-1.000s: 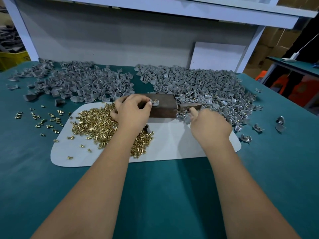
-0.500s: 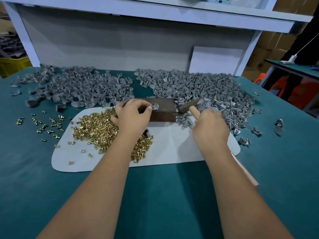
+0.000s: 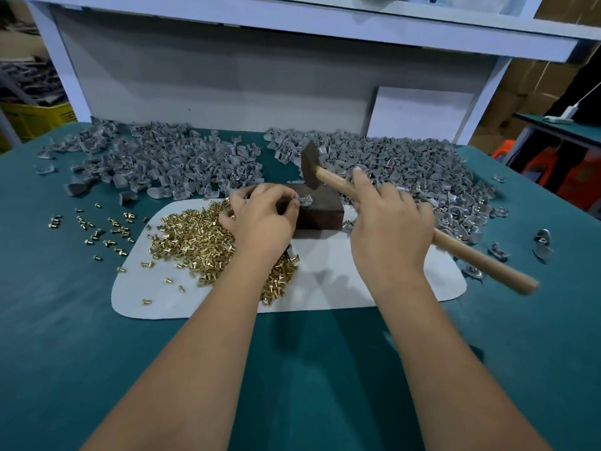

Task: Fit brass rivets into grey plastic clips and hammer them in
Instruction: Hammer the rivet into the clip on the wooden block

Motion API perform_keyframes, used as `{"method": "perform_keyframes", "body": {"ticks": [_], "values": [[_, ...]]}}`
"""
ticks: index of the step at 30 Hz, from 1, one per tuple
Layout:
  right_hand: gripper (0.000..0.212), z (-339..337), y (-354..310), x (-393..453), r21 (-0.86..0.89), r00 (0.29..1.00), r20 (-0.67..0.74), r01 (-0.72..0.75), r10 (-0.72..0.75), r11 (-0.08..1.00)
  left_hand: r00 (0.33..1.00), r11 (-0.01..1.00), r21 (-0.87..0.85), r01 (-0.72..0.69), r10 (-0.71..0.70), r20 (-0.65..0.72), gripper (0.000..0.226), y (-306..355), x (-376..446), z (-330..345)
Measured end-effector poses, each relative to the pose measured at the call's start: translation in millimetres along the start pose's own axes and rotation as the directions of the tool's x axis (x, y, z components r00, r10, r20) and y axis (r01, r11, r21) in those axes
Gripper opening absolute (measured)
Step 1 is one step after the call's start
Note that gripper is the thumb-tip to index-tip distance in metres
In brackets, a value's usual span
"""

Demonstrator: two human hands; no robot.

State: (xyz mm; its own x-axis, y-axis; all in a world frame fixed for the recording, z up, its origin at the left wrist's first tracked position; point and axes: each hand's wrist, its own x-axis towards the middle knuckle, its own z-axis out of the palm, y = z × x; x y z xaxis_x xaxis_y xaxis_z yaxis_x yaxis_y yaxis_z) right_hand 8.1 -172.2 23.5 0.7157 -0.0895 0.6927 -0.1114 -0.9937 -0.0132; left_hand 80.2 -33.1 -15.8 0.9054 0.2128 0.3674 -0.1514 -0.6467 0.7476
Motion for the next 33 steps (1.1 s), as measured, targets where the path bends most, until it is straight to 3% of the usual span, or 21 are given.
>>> {"method": "perform_keyframes", "body": {"ticks": [4,9,13,17,20,24,27,30,33], "values": [[0.064,-9.2,-6.3,-6.4,0.090,0.999,-0.042,-0.018,0.022,0.996,0.999,1.000,0.024,0.002,-0.001,-0.050,0.012,-0.8,0.4,3.7],[0.067,-4.9,-6.1,-6.5,0.039,0.990,0.141,-0.009,0.003,0.999,0.999,1.000,-0.020,-0.013,0.012,-0.045,0.014,-3.0,-0.3,2.6],[0.066,-8.6,-10.2,-6.6,0.117,0.997,0.007,-0.083,0.083,0.990,0.997,1.000,-0.006,-0.002,0.001,-0.071,0.017,-2.0,-0.2,3.4],[0.065,-3.1,-11.1,-6.6,0.032,0.992,0.126,-0.023,0.019,0.999,0.997,1.000,-0.025,-0.006,0.005,-0.076,0.014,-2.4,-0.1,1.9],[0.068,-6.1,-14.3,-7.9,0.090,0.996,0.038,-0.080,0.077,0.993,0.997,1.000,-0.015,-0.003,0.002,-0.078,0.015,-3.3,0.1,2.5],[0.066,1.2,-11.8,-9.5,0.060,0.994,0.101,-0.047,0.040,0.997,0.998,1.000,-0.020,-0.004,0.003,-0.058,0.009,-2.3,-0.7,1.4],[0.067,-2.4,-15.1,-9.4,0.151,0.996,0.020,-0.089,0.087,0.985,0.997,1.000,-0.009,-0.007,0.007,-0.079,0.004,-2.5,0.3,2.6],[0.065,3.5,-12.3,-11.0,0.071,0.994,0.106,-0.029,0.022,0.997,0.998,1.000,-0.028,-0.007,0.005,-0.059,0.009,-2.5,-1.0,0.9],[0.065,3.7,-10.9,-8.5,0.095,0.993,0.073,-0.096,0.089,0.991,0.998,1.000,-0.027,-0.002,0.000,-0.060,0.011,-2.5,-0.4,1.0]]}}
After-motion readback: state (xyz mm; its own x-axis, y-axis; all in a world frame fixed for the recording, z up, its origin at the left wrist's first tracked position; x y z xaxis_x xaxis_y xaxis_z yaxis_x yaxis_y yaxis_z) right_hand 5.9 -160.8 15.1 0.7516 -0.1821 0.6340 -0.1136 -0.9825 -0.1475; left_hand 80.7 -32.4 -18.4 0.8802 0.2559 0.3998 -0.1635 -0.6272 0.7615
